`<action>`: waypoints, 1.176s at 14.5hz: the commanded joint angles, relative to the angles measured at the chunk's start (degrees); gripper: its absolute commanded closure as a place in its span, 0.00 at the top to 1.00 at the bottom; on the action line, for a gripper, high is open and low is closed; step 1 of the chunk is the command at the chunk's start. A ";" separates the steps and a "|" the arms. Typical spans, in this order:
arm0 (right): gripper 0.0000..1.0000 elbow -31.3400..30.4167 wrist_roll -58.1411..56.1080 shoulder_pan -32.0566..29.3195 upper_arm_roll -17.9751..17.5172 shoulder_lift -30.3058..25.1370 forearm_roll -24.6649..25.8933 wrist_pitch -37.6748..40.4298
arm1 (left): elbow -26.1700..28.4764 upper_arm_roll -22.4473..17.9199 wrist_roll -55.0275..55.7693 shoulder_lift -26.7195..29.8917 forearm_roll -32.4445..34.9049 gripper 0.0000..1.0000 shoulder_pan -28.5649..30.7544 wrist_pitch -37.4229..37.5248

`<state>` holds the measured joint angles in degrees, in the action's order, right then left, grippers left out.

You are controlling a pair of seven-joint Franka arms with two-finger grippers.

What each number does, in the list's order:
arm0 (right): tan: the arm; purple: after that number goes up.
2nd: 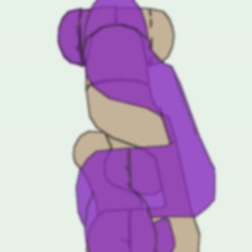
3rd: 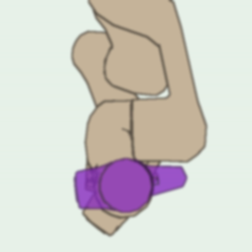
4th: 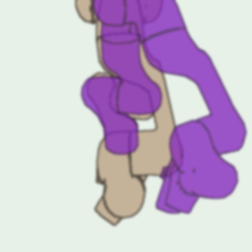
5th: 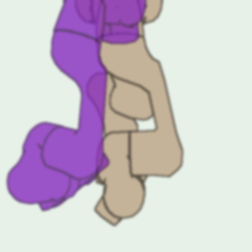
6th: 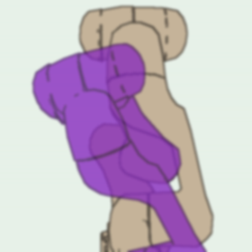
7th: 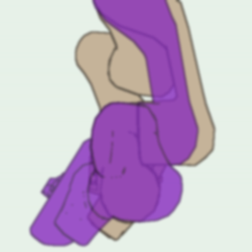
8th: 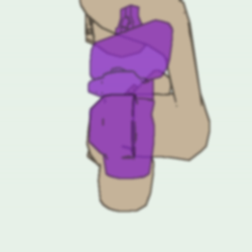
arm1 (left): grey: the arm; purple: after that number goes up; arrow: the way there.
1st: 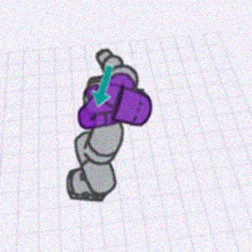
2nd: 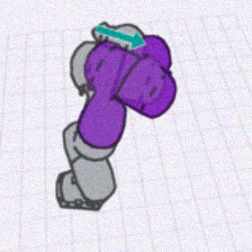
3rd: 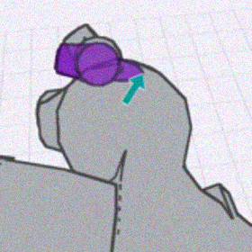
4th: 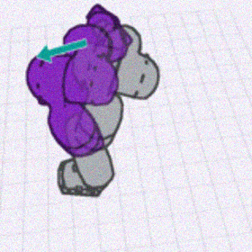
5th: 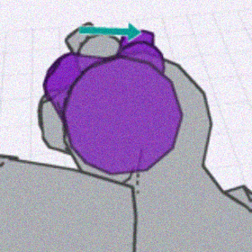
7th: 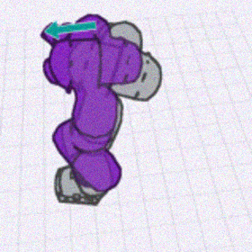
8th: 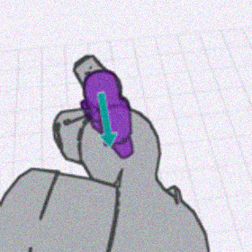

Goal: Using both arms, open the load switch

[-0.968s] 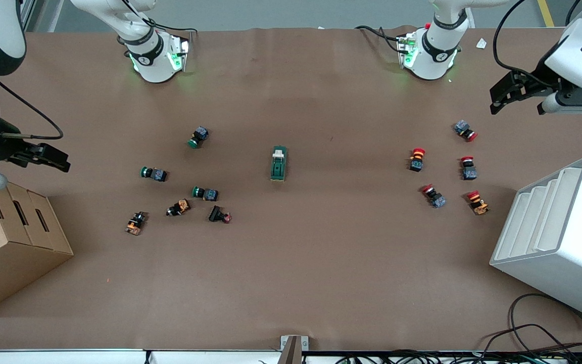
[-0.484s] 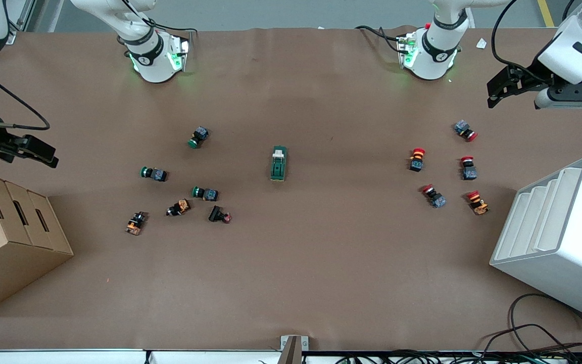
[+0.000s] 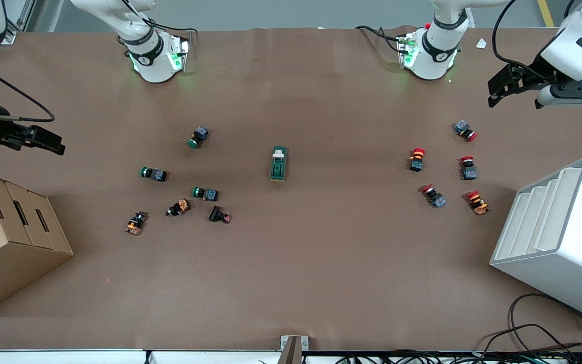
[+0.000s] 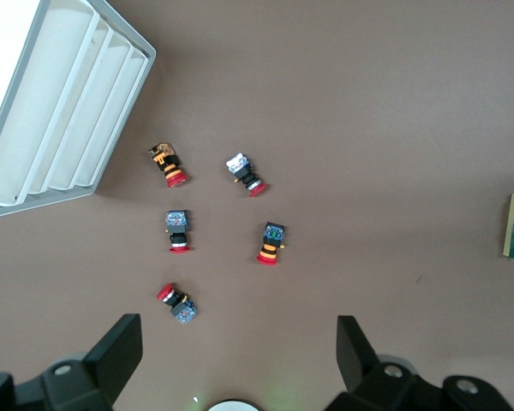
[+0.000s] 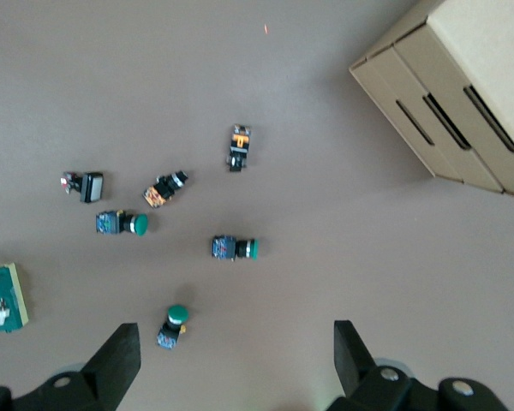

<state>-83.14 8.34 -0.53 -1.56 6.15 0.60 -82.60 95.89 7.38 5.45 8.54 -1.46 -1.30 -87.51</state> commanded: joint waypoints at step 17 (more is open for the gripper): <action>1.00 -18.90 -0.87 -0.53 0.59 -19.60 -1.13 -5.29 | -1.76 -0.17 -1.67 -1.60 -1.18 1.00 0.24 0.32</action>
<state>-100.26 8.31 -0.56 -1.26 -11.79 0.58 -86.76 95.36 7.36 5.40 7.50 -1.51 -1.30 -87.51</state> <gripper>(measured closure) 0.000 0.000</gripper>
